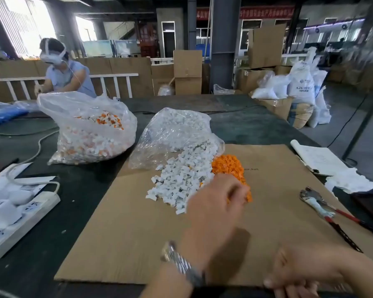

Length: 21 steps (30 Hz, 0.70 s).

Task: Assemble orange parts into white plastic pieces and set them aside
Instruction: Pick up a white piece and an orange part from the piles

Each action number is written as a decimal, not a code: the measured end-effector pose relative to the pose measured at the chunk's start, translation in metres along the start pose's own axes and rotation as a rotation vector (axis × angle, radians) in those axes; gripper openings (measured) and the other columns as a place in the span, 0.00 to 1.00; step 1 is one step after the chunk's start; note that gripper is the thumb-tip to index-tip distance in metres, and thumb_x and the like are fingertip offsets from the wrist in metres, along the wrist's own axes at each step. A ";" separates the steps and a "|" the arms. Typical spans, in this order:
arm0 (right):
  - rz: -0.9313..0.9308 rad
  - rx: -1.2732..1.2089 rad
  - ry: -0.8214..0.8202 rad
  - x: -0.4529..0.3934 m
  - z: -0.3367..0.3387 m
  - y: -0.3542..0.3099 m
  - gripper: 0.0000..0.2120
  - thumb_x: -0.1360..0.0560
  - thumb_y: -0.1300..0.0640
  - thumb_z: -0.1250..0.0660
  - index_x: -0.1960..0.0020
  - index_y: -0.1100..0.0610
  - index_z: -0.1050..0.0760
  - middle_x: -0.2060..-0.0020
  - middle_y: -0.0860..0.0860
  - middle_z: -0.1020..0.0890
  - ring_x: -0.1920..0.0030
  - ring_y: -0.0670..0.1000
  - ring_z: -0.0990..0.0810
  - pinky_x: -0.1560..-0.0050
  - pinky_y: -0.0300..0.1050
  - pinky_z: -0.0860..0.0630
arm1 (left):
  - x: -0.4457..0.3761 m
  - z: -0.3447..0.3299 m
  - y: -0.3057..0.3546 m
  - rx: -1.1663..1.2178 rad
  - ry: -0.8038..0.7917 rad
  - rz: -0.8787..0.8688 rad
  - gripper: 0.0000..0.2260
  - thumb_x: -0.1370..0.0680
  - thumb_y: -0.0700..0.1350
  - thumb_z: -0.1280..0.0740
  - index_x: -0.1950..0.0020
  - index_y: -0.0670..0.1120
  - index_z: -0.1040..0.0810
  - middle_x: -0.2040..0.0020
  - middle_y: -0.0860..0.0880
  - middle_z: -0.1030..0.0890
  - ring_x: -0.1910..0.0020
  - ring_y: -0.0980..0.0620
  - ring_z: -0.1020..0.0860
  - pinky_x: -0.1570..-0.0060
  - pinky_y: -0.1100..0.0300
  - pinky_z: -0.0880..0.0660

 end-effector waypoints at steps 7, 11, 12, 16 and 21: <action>0.325 -0.141 0.341 -0.017 0.065 -0.049 0.10 0.25 0.43 0.28 0.55 0.50 0.18 0.64 0.50 0.16 0.68 0.47 0.19 0.65 0.39 0.24 | -0.089 0.060 -0.168 -0.405 -0.076 0.406 0.11 0.19 0.47 0.31 0.37 0.53 0.20 0.40 0.52 0.19 0.60 0.63 0.23 0.71 0.73 0.30; 0.296 0.146 1.031 -0.040 0.135 -0.087 0.03 0.22 0.50 0.30 0.48 0.45 0.21 0.55 0.43 0.17 0.61 0.39 0.20 0.61 0.32 0.27 | -0.091 0.046 -0.198 -0.365 -0.165 0.423 0.14 0.20 0.49 0.29 0.35 0.57 0.20 0.48 0.55 0.18 0.65 0.56 0.17 0.66 0.58 0.17; 0.283 0.226 1.096 -0.049 0.145 -0.096 0.06 0.22 0.52 0.30 0.45 0.46 0.21 0.51 0.44 0.18 0.57 0.40 0.21 0.58 0.33 0.28 | -0.091 0.043 -0.200 -0.397 -0.170 0.411 0.13 0.20 0.50 0.29 0.36 0.57 0.20 0.50 0.55 0.18 0.68 0.56 0.17 0.67 0.57 0.17; 0.257 0.402 1.173 -0.083 0.161 -0.118 0.13 0.23 0.56 0.31 0.38 0.50 0.22 0.44 0.49 0.20 0.47 0.49 0.21 0.46 0.44 0.22 | -0.093 0.041 -0.200 -0.430 -0.115 0.393 0.08 0.20 0.52 0.30 0.41 0.56 0.17 0.55 0.57 0.18 0.70 0.61 0.20 0.70 0.65 0.22; 0.268 0.474 1.178 -0.110 0.163 -0.123 0.12 0.22 0.54 0.32 0.39 0.51 0.22 0.42 0.48 0.22 0.43 0.49 0.23 0.48 0.43 0.25 | -0.091 0.037 -0.201 -0.474 -0.200 0.368 0.14 0.19 0.57 0.32 0.38 0.54 0.18 0.42 0.53 0.25 0.55 0.61 0.24 0.59 0.65 0.28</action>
Point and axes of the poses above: each hand's wrist, its own x-axis away from the middle knuckle, its own z-axis out of the back of the hand, y = z × x, the point moved 5 cm from there along -x, towards the middle knuckle
